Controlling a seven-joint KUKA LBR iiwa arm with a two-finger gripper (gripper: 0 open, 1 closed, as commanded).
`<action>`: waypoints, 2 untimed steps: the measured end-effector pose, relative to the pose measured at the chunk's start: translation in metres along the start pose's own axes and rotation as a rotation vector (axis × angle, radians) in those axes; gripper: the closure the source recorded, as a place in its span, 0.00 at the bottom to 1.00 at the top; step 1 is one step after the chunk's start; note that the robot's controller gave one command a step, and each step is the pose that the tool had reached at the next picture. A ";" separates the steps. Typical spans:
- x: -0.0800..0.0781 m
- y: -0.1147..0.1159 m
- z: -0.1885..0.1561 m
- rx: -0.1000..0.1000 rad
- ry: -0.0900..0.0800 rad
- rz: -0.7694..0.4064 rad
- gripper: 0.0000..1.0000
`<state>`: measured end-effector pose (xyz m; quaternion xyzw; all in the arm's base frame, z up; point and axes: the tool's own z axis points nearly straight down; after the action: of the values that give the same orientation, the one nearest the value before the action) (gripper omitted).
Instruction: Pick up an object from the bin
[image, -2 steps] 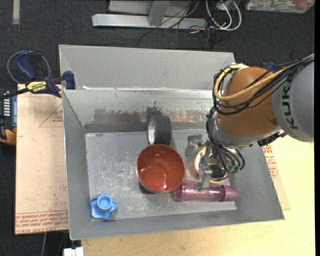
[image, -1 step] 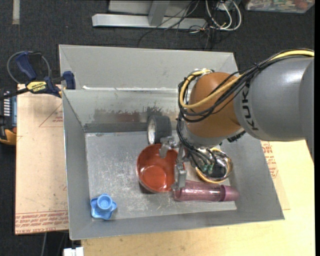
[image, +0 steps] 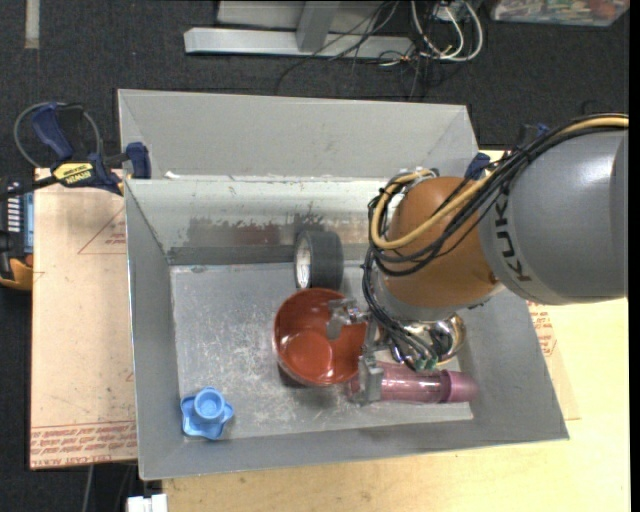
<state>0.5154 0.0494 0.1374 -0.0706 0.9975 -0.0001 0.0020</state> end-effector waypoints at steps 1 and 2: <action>-0.029 0.007 0.040 -0.005 0.013 -0.006 1.00; -0.029 0.007 0.040 -0.005 0.013 -0.006 1.00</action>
Offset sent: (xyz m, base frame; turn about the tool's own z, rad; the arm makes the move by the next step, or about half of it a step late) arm 0.0000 0.0000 0.0000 0.0000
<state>0.5434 0.0603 0.0976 -0.0736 0.9973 0.0021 -0.0044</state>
